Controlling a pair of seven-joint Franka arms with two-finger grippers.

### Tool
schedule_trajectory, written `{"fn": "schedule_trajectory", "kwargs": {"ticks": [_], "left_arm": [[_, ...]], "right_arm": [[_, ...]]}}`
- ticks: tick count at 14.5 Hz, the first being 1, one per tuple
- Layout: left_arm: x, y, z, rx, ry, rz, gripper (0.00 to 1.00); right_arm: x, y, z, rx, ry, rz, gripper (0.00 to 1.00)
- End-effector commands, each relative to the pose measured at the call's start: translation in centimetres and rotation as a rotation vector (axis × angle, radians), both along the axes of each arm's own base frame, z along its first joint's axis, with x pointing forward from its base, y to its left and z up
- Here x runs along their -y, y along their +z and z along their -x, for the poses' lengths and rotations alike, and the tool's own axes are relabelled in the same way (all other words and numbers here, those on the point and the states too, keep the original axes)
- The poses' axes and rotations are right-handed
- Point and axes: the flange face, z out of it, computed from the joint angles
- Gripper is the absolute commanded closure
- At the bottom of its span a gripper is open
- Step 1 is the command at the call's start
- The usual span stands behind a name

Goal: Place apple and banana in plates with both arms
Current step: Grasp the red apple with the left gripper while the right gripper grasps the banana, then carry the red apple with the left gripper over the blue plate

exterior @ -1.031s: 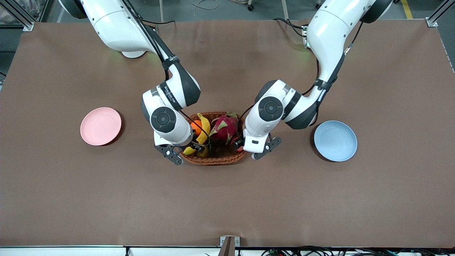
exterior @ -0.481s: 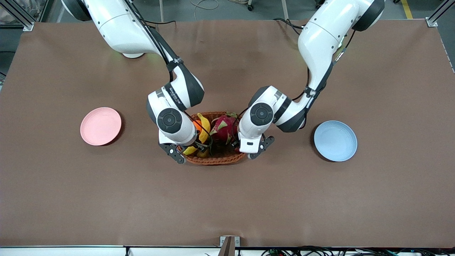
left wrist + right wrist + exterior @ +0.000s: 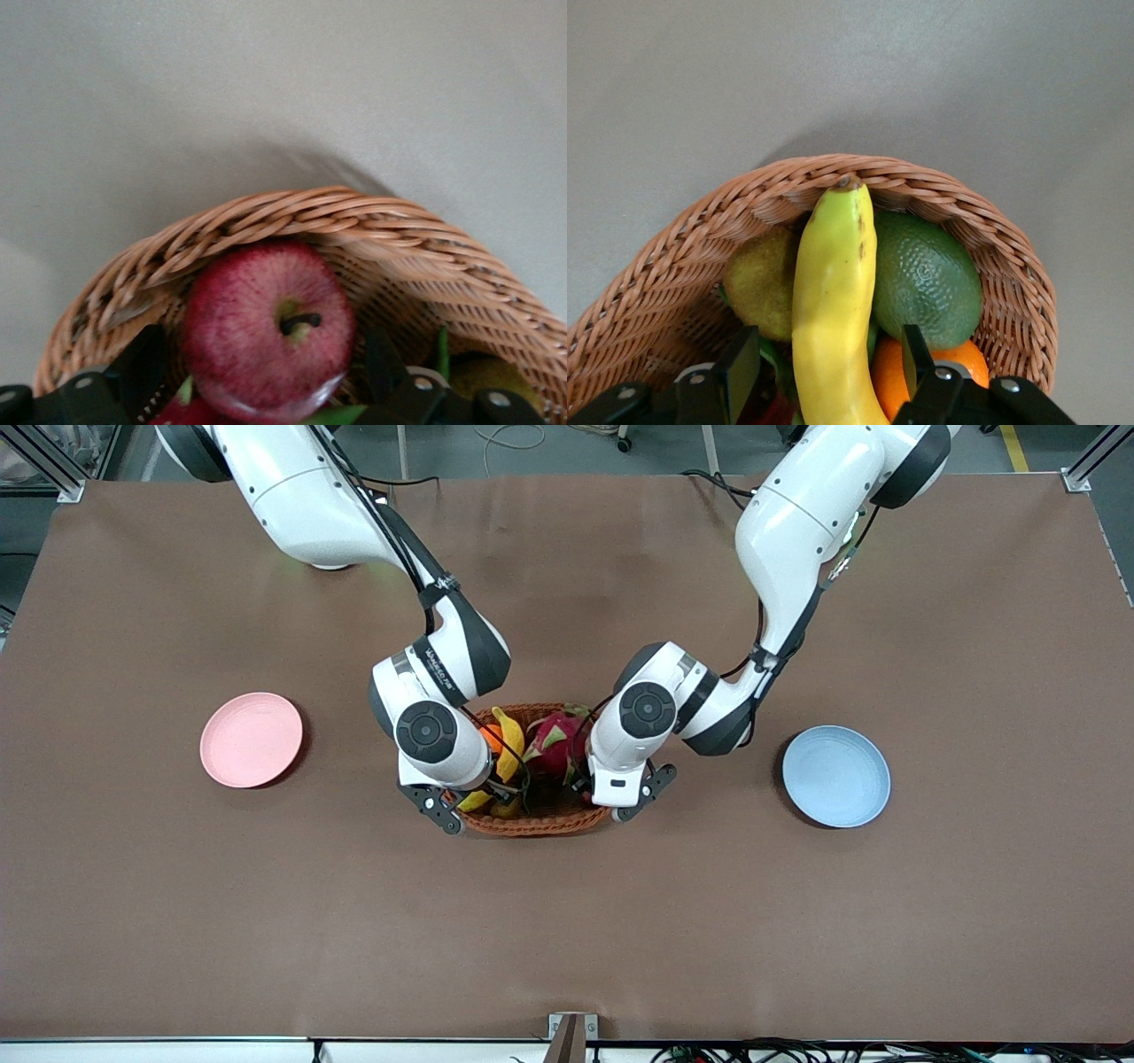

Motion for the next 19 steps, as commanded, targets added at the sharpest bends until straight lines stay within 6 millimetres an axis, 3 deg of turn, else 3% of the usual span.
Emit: {"fn": "schedule_trajectory", "kwargs": {"ticks": [1,3,5,7,8,10,11,13,16,19], "left_arm": [[1.1,-0.8,0.2,0.004,0.016,0.018,0.21],[1.1,-0.2,0.1,0.014,0.010,0.016,0.46],[0.2,1.4,-0.8,0.028,0.022,0.016,0.61],[-0.4,4.3,-1.0,0.019,0.020,0.000,0.68],[-1.3,7.1,-1.4,0.031,0.026,-0.003,0.68],[-4.7,11.9,-2.7,0.025,0.050,-0.030,0.68],[-6.3,12.9,-2.9,0.000,0.055,-0.057,0.68],[-11.6,14.0,-4.1,-0.040,0.030,-0.135,0.67],[-20.6,12.5,-5.2,-0.066,-0.047,-0.239,0.67],[-28.6,8.8,-5.7,-0.142,-0.149,-0.251,0.65]], "right_arm": [[-0.3,-0.8,-0.1,-0.025,-0.038,-0.023,0.25],[-0.4,-1.0,0.0,-0.041,-0.047,-0.043,0.25],[-0.5,-1.2,0.0,-0.042,-0.043,-0.042,0.25],[-0.4,-1.5,0.1,-0.045,-0.043,-0.039,0.28],[-0.4,-1.6,0.0,-0.046,-0.044,-0.037,0.34],[-0.2,-1.6,-0.1,-0.048,-0.052,-0.040,0.38],[-0.2,-1.7,-0.1,-0.048,-0.053,-0.040,0.39],[-0.4,-1.6,-0.1,-0.042,-0.056,-0.042,0.40],[-0.5,-2.0,-0.1,-0.041,-0.054,-0.042,0.40],[-0.5,-2.3,0.1,-0.045,-0.051,-0.040,0.39]]}}
